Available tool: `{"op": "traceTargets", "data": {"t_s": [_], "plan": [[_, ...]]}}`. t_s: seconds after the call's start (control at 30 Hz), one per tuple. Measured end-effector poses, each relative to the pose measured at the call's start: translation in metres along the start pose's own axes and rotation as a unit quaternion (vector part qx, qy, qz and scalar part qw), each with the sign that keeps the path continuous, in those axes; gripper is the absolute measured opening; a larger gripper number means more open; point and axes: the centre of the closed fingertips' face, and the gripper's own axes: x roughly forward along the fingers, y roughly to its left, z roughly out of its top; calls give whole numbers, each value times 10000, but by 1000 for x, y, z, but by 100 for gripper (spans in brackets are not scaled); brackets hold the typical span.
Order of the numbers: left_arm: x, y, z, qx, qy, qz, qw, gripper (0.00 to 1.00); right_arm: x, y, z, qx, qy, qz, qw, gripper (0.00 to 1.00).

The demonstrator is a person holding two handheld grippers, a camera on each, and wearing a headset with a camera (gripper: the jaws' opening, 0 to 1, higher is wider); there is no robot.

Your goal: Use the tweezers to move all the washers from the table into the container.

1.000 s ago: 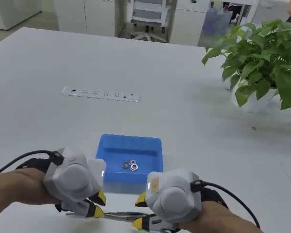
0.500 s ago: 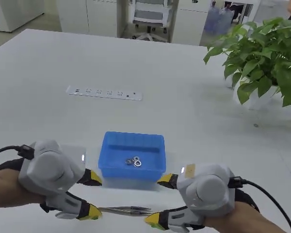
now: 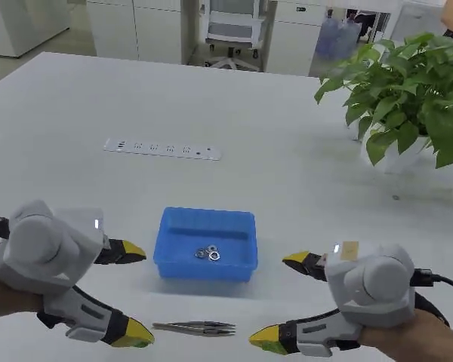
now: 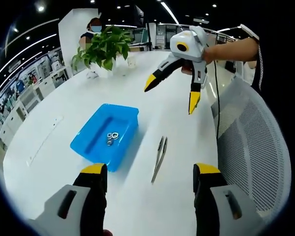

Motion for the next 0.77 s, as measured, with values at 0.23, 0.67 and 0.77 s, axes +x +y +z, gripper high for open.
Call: {"op": "traceTargets", "data": {"t_s": [0.23,0.67,0.77], "plan": [[-6,4,8,-52,-156,4,9999,88,-10,-7,-1,46,-58,13,10000,96],[-11,2,11,-196,-354,-51,9992,99,-19,-8,-5,115,-75,86,9999,100],[-10,1,10,-164,-318,-73,9993,99,-19,-8,-7,90,-44,92,9999,100]]}}
